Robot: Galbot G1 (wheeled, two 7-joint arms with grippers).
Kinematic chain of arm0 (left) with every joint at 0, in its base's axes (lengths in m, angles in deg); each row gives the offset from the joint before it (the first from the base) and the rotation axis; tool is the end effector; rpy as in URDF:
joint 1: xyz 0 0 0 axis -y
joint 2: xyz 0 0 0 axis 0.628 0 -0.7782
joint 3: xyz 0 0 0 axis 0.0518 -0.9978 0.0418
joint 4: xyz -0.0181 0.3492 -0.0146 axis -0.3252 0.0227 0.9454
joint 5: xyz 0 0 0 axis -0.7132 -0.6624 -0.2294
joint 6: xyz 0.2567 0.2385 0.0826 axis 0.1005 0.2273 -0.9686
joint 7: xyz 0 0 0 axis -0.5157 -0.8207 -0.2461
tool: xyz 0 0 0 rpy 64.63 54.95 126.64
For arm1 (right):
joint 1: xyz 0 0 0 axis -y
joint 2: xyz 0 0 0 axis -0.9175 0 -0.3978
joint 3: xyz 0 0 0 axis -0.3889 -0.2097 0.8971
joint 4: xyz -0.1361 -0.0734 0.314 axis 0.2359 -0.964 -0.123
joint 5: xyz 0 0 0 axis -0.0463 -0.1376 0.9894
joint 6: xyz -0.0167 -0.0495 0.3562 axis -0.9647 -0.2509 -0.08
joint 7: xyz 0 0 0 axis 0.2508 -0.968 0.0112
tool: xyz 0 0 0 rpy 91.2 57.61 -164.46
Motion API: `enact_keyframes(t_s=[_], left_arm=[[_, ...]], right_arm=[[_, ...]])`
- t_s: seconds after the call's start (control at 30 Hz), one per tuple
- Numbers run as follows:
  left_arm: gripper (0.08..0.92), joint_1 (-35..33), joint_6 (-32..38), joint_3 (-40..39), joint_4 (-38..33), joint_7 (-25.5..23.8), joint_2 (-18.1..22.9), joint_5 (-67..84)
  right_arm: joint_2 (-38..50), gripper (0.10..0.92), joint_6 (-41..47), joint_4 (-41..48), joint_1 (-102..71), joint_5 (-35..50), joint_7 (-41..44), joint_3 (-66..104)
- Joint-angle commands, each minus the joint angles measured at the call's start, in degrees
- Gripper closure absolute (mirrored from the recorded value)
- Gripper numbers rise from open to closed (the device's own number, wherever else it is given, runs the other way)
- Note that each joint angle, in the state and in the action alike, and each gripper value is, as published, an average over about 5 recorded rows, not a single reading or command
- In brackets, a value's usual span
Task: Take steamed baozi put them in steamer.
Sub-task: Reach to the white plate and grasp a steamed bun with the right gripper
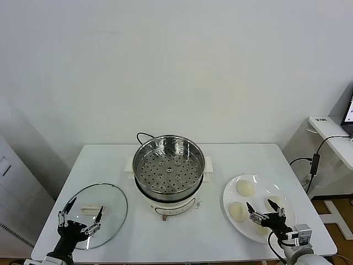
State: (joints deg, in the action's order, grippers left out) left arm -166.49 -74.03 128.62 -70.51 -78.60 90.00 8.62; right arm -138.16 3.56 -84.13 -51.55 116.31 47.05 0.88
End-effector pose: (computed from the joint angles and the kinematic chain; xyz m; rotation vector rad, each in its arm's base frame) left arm 0.1367 0.1072 -0.2936 -0.1619 -2.9318 -0.6152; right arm 0.2113 -0.1825 -0.3301 0.2072 -2.7603 0.0439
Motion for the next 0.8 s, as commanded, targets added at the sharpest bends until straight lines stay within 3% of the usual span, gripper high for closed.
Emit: enact_keyframes(t_s=[0.03,0.4,0.6,0.8], left_arm=[[0.177,0.1,0.8,0.2,0.4,-0.1,0.0,0.0],[0.177,0.3,1.9,1.2,1.0,-0.1,0.3,0.9],[0.177,1.2,1.2,0.9,0.4,0.0,0.9,0.6],[0.177,2.3,0.0,0.7,-0.4,0.3,0.6,0.5]], right_arm=[[6.3,0.203,-4.9,4.1,0.7,-5.1,10.0,1.5],[35.0,0.203,-13.0,19.1,23.0,-22.0,49.9,-2.7],[39.1,0.203,-13.3,23.2,51.8,-31.3,58.0,-29.9],[36.7,0.203,-11.1,28.2,80.1,-33.9,63.1,-60.0]])
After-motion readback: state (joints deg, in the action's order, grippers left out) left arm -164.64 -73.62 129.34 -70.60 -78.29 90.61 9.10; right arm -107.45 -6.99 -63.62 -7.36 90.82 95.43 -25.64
